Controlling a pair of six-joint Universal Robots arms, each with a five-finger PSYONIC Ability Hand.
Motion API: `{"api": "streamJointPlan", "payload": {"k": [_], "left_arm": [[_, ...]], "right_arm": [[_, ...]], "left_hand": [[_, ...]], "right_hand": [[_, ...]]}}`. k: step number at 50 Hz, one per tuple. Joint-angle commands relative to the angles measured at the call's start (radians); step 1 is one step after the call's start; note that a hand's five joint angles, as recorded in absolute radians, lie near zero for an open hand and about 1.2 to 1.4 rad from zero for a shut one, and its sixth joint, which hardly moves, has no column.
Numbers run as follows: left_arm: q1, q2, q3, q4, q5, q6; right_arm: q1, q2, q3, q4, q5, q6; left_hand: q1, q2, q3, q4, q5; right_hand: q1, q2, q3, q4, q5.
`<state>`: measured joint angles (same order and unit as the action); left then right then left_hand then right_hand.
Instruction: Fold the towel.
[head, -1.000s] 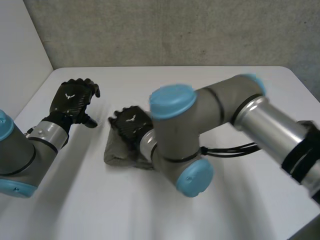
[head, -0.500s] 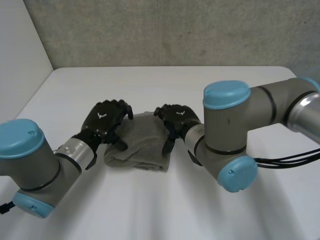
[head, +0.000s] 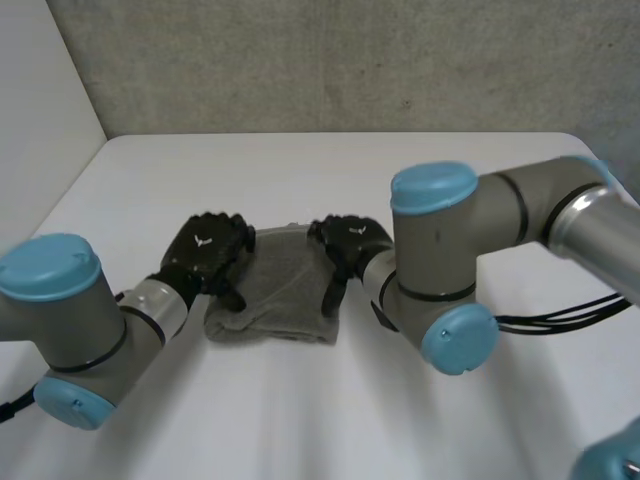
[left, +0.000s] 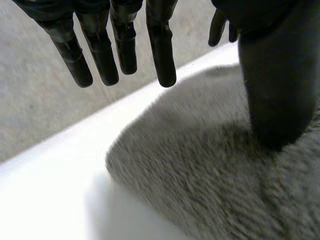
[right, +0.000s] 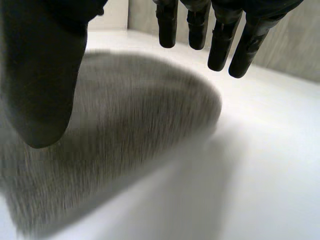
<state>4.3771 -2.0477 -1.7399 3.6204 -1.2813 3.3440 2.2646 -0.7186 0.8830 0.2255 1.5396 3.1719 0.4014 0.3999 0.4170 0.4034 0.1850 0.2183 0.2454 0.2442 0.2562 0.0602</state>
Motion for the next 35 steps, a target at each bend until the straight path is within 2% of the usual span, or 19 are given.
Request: {"api": "streamJointPlan", "payload": {"k": [1, 5, 7, 9, 12, 21, 28, 35], "left_arm": [[-0.005, 0.113, 0.043, -0.044, -0.004, -0.027], [-0.005, 0.167, 0.092, -0.111, -0.018, -0.074], [-0.001, 0.22, 0.152, -0.188, -0.036, -0.138], [0.002, 0.245, 0.183, -0.224, -0.046, -0.173], [0.002, 0.285, 0.241, -0.297, -0.052, -0.24], [0.007, 0.345, 0.358, -0.505, -0.076, -0.324], [0.005, 0.33, 0.379, -0.565, -0.122, -0.33], [0.004, 0.325, 0.373, -0.572, -0.127, -0.33]], "right_arm": [[-0.007, -0.185, 0.045, 0.006, 0.043, -0.001], [-0.008, -0.268, 0.067, 0.02, 0.089, -0.003], [-0.019, -0.303, 0.08, 0.031, 0.116, -0.004], [-0.075, -0.369, 0.125, 0.061, 0.169, -0.024], [-0.117, -0.436, 0.195, 0.069, 0.206, -0.055], [-0.201, -0.584, 0.327, 0.028, 0.218, -0.112], [-0.247, -0.651, 0.378, -0.058, 0.209, -0.118], [-0.255, -0.671, 0.381, -0.084, 0.212, -0.116]], "left_hand": [[-0.047, -0.045, -0.063, -0.049, -0.005], [-0.05, -0.048, -0.065, -0.052, -0.008], [-0.053, -0.051, -0.068, -0.055, -0.011], [-0.053, -0.051, -0.068, -0.055, -0.011], [-0.056, -0.054, -0.071, -0.058, -0.014], [-0.056, -0.054, -0.071, -0.058, -0.014], [-0.056, -0.054, -0.071, -0.058, -0.014], [-0.056, -0.054, -0.071, -0.058, -0.014]], "right_hand": [[-0.044, -0.071, -0.07, -0.082, -0.06], [-0.044, -0.071, -0.07, -0.082, -0.06], [-0.044, -0.071, -0.07, -0.082, -0.06], [-0.044, -0.071, -0.07, -0.082, -0.06], [-0.044, -0.071, -0.07, -0.082, -0.06], [-0.044, -0.071, -0.07, -0.082, -0.06], [-0.044, -0.071, -0.07, -0.082, -0.06], [-0.044, -0.071, -0.07, -0.082, -0.06]]}}
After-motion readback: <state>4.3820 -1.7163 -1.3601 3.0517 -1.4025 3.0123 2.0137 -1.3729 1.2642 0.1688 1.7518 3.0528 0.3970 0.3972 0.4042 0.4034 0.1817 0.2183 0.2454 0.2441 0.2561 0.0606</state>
